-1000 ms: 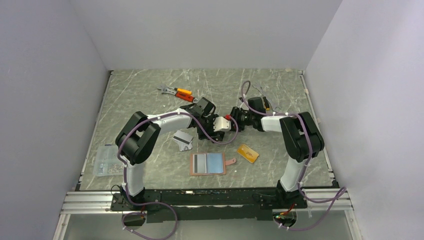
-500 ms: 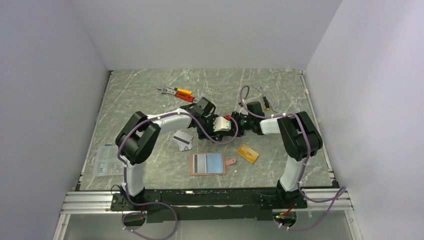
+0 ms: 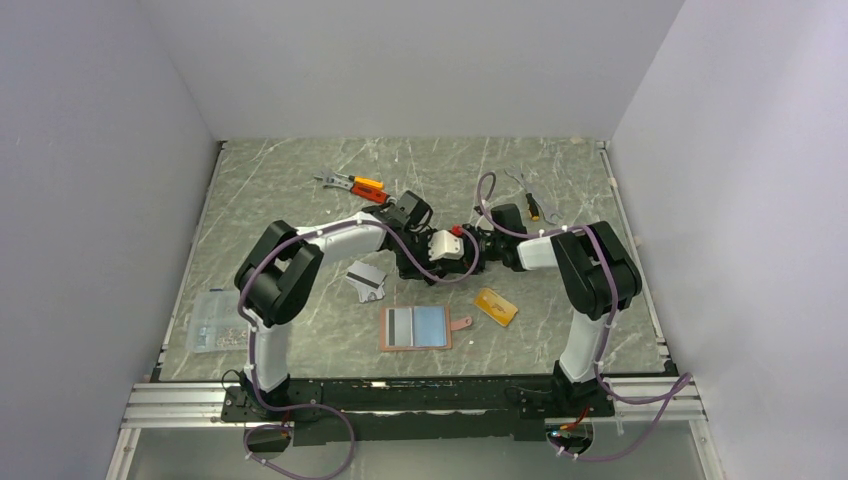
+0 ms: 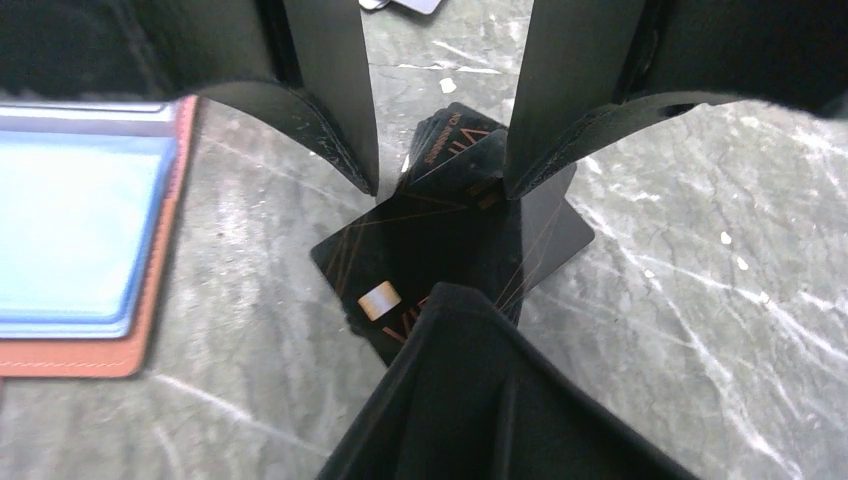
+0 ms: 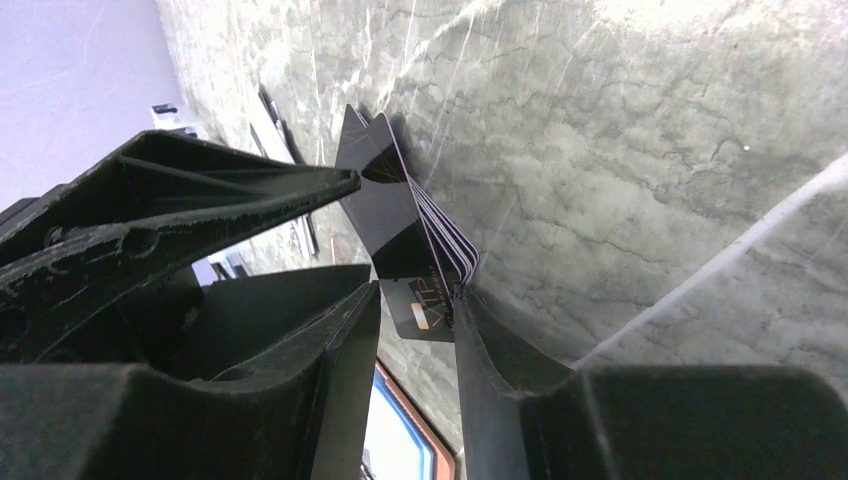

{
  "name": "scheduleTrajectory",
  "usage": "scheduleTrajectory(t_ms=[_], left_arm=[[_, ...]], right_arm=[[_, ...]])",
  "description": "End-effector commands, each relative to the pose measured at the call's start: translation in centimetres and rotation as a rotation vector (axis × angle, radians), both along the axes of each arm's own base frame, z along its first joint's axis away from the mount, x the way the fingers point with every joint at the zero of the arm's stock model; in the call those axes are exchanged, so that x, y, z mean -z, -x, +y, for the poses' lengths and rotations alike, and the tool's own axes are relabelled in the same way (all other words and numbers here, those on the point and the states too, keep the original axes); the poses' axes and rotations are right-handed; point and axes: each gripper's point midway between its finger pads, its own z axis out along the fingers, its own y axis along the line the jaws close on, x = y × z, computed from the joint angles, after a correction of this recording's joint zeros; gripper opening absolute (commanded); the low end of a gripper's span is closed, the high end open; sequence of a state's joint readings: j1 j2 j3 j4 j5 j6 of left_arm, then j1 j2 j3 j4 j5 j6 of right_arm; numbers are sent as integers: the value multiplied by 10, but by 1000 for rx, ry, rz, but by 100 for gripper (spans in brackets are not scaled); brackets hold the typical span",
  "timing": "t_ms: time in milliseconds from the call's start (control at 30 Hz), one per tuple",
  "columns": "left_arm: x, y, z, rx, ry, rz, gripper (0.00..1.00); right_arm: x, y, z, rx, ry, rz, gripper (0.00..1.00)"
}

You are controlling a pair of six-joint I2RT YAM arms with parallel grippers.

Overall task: Put the credit cards into the card holder
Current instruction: Pick up the credit card from the center of the board.

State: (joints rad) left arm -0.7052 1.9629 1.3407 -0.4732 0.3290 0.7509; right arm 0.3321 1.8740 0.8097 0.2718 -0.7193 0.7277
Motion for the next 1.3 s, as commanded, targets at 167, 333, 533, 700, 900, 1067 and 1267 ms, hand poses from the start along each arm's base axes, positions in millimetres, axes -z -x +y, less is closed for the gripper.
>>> scheduleTrajectory(t_ms=[167, 333, 533, 700, 900, 1067, 1267], left_arm=[[-32, 8, -23, 16, 122, 126, 54], [-59, -11, -9, -30, 178, 119, 55], [-42, -33, 6, -74, 103, 12, 55], [-18, -38, 3, -97, 31, -60, 54], [-6, -34, 0, -95, -8, -77, 54], [2, -28, 2, -83, -28, -69, 54], [6, -16, 1, -69, -23, -18, 53]], right_arm=[[21, 12, -9, 25, 62, 34, 34], [23, 17, -18, 47, 84, 38, 33], [15, 19, -26, 72, 91, 21, 39], [9, 24, -31, 92, 71, 18, 41], [16, 38, -25, 108, -2, 73, 41], [21, 47, -13, 133, -29, 102, 41], [29, 50, -2, 172, 10, 113, 41]])
